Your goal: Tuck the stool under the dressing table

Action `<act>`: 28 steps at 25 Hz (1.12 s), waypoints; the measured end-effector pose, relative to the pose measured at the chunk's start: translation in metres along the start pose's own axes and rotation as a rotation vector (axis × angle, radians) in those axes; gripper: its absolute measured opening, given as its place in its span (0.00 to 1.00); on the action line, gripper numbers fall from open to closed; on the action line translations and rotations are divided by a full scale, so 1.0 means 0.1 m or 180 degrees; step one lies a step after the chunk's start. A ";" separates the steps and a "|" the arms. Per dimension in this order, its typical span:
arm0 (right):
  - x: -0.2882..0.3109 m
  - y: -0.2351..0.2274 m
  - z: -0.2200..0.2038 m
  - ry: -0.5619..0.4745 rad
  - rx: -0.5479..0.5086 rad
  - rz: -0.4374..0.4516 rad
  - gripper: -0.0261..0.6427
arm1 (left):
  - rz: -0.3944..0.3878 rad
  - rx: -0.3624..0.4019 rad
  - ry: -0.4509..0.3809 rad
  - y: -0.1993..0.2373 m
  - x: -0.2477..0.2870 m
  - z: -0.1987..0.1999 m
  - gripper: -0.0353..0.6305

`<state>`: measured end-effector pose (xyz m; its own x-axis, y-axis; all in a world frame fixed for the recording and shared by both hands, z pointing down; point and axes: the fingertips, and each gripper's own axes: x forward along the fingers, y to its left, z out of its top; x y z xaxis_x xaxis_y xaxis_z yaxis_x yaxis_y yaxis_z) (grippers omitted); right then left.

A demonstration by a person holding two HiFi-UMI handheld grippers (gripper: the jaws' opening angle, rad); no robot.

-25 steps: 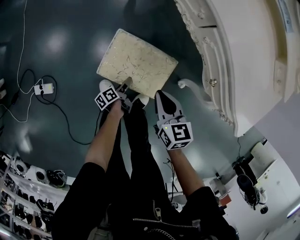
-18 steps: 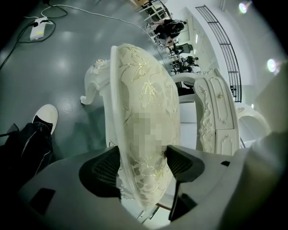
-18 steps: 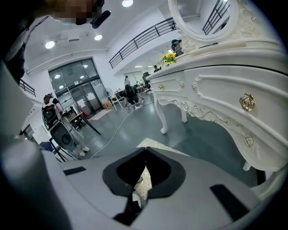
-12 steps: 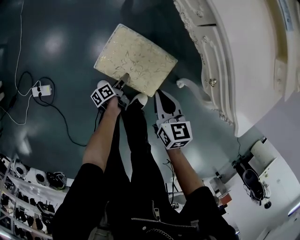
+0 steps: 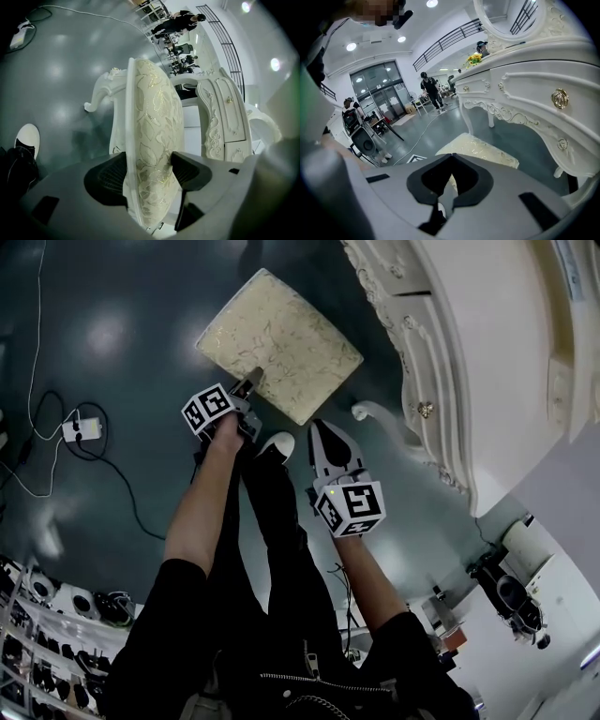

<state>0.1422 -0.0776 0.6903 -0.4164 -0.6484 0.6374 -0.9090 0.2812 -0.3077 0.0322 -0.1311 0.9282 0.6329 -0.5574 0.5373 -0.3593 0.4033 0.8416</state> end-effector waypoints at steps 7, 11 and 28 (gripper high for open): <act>0.06 -0.05 0.01 0.0005 -0.0012 0.0007 0.05 | -0.0081 0.0043 0.0022 -0.17 0.26 0.14 0.51; 0.06 -0.11 -0.03 0.0024 0.0005 0.0006 0.05 | -0.0152 0.0049 -0.0008 -0.30 0.46 0.21 0.50; -0.01 -0.55 -0.15 0.0058 0.0098 -0.0129 0.05 | -0.0455 0.0011 0.0117 -0.92 1.45 0.15 0.48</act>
<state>0.1927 -0.0819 0.7172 -0.3798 -0.6458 0.6623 -0.9242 0.2330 -0.3027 0.1468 -0.2600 0.9293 0.7026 -0.5820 0.4095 -0.2659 0.3192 0.9096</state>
